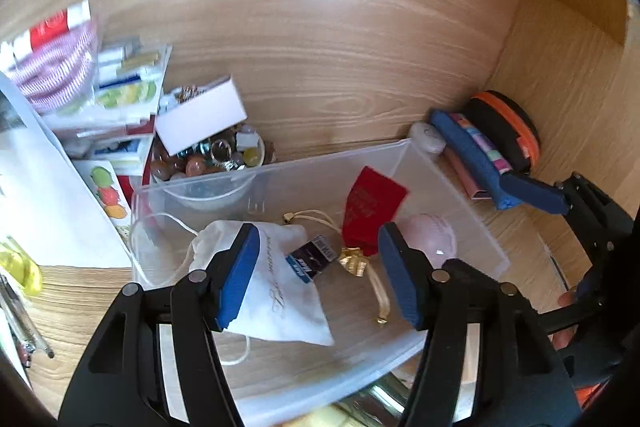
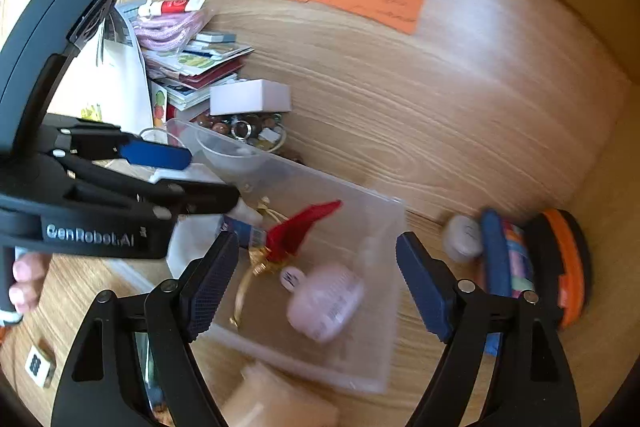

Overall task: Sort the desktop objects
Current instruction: 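Open both tools inside the bin, dropping the red pouch and blue box, then withdraw both tools from the bin toward the dotted tile and seashell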

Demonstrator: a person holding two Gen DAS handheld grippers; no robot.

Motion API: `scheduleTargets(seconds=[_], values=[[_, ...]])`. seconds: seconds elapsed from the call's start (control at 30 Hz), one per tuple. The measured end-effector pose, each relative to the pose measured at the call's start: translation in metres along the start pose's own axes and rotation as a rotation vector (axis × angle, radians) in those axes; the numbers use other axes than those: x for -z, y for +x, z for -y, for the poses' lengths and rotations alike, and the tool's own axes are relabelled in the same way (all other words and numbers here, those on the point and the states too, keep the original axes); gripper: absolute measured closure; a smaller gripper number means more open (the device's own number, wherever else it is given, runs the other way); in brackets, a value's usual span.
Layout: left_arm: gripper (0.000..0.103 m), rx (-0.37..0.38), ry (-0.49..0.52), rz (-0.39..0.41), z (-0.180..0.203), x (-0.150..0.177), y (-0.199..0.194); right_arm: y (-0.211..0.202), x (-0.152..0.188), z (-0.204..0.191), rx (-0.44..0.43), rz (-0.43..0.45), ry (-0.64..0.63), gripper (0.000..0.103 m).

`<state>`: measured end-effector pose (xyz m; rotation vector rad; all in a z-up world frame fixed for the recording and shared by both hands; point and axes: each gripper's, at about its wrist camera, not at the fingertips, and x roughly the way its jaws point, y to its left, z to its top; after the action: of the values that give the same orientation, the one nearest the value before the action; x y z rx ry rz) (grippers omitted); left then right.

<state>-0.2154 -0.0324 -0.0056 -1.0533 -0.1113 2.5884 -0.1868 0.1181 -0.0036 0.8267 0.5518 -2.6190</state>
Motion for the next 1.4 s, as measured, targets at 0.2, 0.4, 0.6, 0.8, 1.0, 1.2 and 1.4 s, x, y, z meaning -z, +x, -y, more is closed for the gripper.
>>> scheduleTargets(seconds=[0.2,0.4,0.6,0.8,1.0,1.2,1.4], values=[[0.029,-0.073,0.064,0.084,0.020,0.010,-0.045,-0.031,0.016,0.015,0.020,0.015,0.051,0.020],[0.018,-0.098,0.088,0.138,0.027,0.028,-0.083,-0.054,0.027,0.020,0.015,0.035,0.082,0.019],[0.013,-0.146,0.104,0.148,0.030,0.055,-0.102,-0.068,0.043,0.016,-0.007,0.039,0.108,0.018],[0.013,-0.177,0.129,0.076,0.028,0.094,-0.097,-0.068,0.068,0.013,-0.022,0.001,0.132,0.018],[0.013,-0.221,0.114,0.000,0.015,0.141,-0.096,-0.068,0.098,0.008,-0.062,-0.043,0.168,0.018],[0.013,-0.232,0.042,-0.047,0.004,0.180,-0.100,-0.073,0.131,-0.012,-0.142,-0.068,0.204,0.018],[0.013,-0.220,0.021,-0.083,0.005,0.204,-0.097,-0.069,0.148,-0.041,-0.180,-0.096,0.191,0.021]])
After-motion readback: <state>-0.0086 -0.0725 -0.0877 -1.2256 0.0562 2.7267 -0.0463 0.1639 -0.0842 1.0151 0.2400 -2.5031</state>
